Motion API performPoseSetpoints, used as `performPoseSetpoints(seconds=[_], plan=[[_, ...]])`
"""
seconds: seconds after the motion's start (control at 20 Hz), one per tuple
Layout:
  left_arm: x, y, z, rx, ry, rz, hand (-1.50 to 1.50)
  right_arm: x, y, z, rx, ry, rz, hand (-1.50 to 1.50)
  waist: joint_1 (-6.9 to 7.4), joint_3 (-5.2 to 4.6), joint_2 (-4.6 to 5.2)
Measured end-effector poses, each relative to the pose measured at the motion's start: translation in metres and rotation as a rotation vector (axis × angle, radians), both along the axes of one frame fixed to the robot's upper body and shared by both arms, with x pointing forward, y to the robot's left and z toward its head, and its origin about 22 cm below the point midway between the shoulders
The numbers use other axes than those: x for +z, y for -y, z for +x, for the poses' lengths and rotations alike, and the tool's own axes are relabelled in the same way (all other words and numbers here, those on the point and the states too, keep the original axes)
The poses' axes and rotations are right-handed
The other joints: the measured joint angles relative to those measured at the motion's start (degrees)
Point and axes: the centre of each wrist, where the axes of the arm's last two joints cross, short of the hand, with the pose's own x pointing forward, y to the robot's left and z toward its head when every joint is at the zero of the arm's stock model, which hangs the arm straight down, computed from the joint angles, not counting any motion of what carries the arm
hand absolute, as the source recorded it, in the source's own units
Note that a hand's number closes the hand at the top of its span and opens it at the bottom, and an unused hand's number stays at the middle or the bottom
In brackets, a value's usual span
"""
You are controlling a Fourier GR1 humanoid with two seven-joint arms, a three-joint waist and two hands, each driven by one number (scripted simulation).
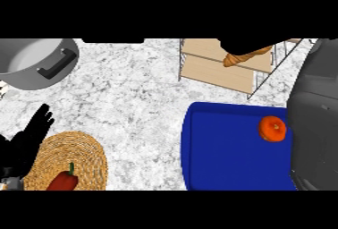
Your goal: Pick the croissant from the tray and place it in the tiered shelf
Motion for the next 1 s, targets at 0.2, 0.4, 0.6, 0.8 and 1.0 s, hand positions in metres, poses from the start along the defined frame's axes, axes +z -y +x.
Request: performPoseSetpoints(seconds=[0.2,0.4,0.6,0.8,1.0], plan=[[-0.003,0.0,0.001,-0.004,-0.007,-0.001,0.0,0.006,0.004,0.019,-0.063,-0.026,-0.036,1.5,0.06,-0.02,0.1],[-0.003,0.005,0.006,-0.007,-0.007,0.003,0.0,0.0,0.011,0.043,-0.125,-0.059,-0.079,1.5,0.1,-0.01,0.21],[0.002,0.004,0.007,-0.01,-0.005,0.003,0.0,-0.006,0.021,0.06,-0.161,-0.073,-0.082,1.5,0.13,0.01,0.2],[0.003,0.003,0.006,-0.01,0.0,0.004,0.0,-0.018,0.035,0.084,-0.181,-0.084,-0.05,1.5,0.33,0.01,0.28],[0.001,0.004,0.007,-0.013,-0.001,-0.005,0.0,-0.033,0.05,0.103,-0.19,-0.1,-0.006,1.5,0.34,0.02,0.33]])
